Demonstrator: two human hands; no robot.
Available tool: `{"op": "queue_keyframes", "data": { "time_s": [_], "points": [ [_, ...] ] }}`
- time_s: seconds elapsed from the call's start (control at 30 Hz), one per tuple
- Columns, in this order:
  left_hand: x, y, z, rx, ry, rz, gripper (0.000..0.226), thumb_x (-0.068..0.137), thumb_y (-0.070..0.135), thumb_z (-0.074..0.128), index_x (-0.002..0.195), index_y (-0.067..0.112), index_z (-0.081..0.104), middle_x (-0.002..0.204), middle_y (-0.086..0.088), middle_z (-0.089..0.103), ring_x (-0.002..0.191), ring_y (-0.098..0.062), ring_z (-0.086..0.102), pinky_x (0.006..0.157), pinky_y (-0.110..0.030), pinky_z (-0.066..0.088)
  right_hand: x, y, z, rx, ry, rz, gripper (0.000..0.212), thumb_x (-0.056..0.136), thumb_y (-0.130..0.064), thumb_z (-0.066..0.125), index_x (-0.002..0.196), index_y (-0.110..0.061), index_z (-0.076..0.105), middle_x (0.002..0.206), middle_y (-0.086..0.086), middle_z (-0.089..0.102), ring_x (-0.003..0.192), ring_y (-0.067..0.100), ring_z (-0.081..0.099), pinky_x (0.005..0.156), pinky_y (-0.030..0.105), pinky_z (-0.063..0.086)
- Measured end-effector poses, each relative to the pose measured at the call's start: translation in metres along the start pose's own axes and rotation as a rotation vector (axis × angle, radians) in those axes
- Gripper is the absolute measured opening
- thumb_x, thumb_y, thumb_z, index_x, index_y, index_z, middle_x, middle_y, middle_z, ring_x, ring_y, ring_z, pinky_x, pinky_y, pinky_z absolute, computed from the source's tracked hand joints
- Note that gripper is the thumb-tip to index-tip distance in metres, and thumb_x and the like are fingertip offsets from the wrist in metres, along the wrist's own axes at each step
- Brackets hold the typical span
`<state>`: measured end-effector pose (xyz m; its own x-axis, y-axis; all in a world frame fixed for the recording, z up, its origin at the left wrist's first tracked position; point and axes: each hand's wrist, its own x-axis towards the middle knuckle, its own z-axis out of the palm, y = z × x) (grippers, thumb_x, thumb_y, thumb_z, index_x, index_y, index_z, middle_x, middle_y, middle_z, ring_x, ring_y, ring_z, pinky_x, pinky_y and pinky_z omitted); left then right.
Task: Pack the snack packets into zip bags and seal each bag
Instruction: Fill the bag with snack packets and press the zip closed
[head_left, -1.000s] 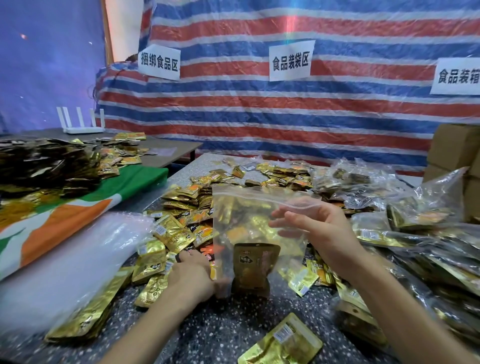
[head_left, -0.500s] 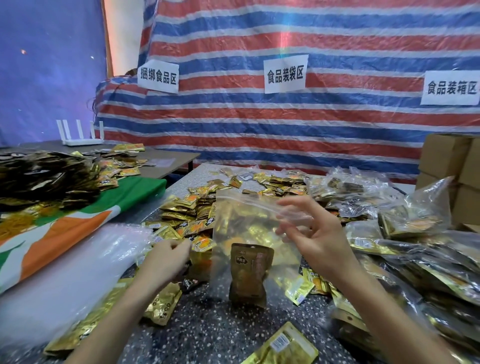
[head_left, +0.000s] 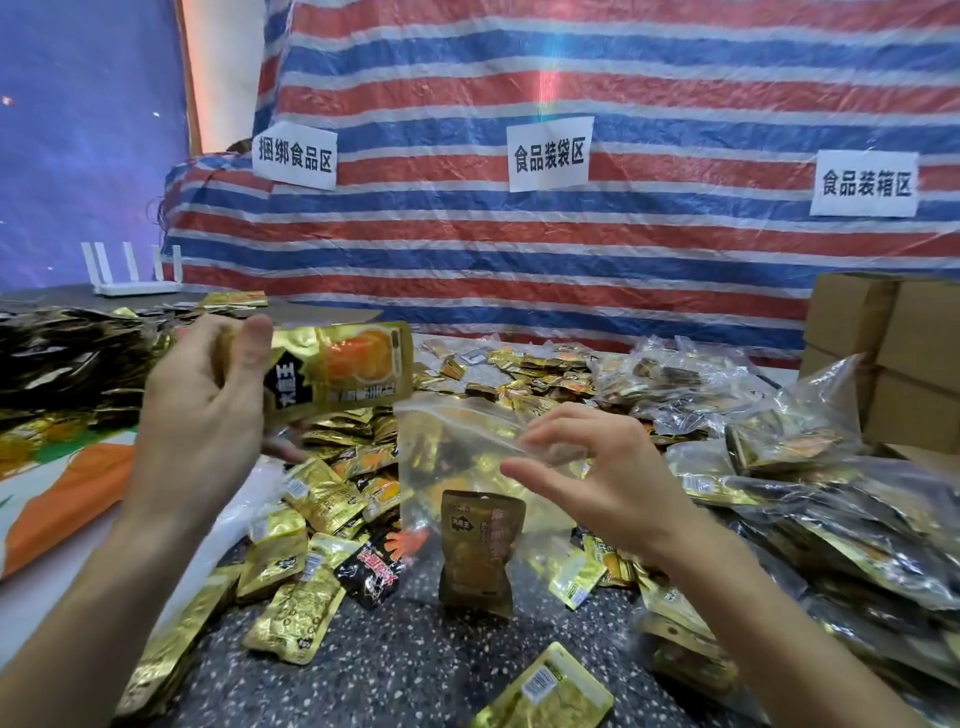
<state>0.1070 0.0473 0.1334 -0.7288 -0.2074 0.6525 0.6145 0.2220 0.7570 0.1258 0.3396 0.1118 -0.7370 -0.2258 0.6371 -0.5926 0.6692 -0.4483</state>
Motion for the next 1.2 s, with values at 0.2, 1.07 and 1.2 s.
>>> {"op": "queue_keyframes", "data": {
  "time_s": [0.2,1.07,1.2],
  "points": [
    [0.004,0.036,0.029,-0.119,-0.207,0.120,0.018,0.096,0.048,0.048,0.090,0.034,0.058,0.086,0.004,0.068,0.071,-0.018,0.073,0.050,-0.031,0.060,0.003,-0.008,0.009,0.028,0.181,0.126,0.041,0.103,-0.028,0.053,0.082,-0.004,0.079,0.082,0.004,0.073,0.076,0.010,0.066,0.068,0.032,0.052],
    [-0.030,-0.011,0.105,0.932,-0.527,0.619,0.060,0.086,0.073,0.023,0.114,0.034,0.059,0.111,0.012,0.068,0.096,-0.016,0.055,0.071,-0.030,0.025,0.003,-0.016,0.008,0.488,-0.055,0.405,0.062,0.063,0.004,0.062,0.108,-0.036,0.076,0.113,-0.010,0.074,0.112,0.013,0.068,0.075,0.030,0.059],
    [-0.030,-0.027,0.100,1.013,-0.599,0.608,0.066,0.083,0.079,0.026,0.115,0.032,0.059,0.124,0.015,0.059,0.105,-0.015,0.046,0.076,-0.031,0.018,0.001,-0.016,0.010,0.470,-0.076,0.412,0.085,0.062,0.023,0.048,0.093,-0.050,0.077,0.104,-0.014,0.075,0.105,0.018,0.070,0.083,0.053,0.060]
  ]
}}
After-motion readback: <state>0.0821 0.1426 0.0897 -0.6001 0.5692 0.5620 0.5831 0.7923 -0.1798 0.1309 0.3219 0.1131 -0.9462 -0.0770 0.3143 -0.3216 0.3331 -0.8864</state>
